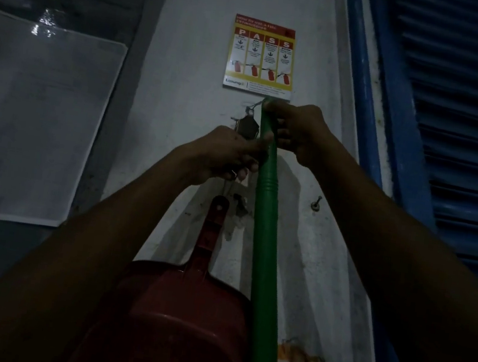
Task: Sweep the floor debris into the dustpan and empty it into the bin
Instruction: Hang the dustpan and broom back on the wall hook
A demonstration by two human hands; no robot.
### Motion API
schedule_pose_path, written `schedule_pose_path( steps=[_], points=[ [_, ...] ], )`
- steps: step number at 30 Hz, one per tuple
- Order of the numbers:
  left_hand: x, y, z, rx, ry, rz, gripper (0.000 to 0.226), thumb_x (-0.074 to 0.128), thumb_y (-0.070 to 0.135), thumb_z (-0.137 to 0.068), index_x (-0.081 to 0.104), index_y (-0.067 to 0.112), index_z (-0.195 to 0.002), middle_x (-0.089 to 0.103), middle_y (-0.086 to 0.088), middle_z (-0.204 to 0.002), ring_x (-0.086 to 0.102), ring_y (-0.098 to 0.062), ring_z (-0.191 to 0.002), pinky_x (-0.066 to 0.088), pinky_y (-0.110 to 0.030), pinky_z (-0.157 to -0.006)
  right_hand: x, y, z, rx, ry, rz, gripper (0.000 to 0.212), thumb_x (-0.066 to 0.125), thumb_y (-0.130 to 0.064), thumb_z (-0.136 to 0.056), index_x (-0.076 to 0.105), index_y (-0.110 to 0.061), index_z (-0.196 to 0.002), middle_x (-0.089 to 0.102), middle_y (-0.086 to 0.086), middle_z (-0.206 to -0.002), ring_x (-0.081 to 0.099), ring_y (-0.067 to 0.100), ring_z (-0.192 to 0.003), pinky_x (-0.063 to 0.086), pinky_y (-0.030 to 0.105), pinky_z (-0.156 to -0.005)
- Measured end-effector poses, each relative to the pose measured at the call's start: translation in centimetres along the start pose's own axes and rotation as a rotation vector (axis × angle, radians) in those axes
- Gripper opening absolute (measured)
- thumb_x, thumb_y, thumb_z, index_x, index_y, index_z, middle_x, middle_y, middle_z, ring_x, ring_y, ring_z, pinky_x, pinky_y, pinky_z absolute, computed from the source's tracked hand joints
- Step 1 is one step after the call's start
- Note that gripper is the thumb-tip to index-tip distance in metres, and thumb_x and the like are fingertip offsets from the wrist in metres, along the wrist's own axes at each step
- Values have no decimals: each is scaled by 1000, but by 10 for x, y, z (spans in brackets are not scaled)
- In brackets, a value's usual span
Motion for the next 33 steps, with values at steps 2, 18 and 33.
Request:
schedule_pose_path(
  steps=[2,18,33],
  points=[
    [-8,6,0,-8,24,92,62,54,66,-92,65,5,-93,65,1,-67,53,-10,-53,38,-17,-44,-4,-4,4,-25,5,-25,24,75,-22,-85,63,-6,-99,69,11,-92,70,14,-69,53,20,-52],
    [-48,40,-22,-57,329,181,14,74,20,-91,72,9,-99,65,2,-64,51,-3,-44,35,-13,-41,4,-5,22,-26,-104,28,36,78,-19,-83,65,7,-104,73,13,-85,73,17,-65,54,22,-55],
    [-48,61,-28,132,353,-196,13,80,14,-86,69,6,-83,64,-2,-57,52,-3,-37,40,-16,-38,10,8,20,40,-71,113,27,65,-30,-95,66,-4,-89,71,7,-81,69,14,-53,56,24,-52]
  ],
)
Point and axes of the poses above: each hand's wrist, its own z-axis away from the middle knuckle, its own x-axis out of the palm, y = z × x, the point moved 5 cm from there along -z, towards the middle knuckle
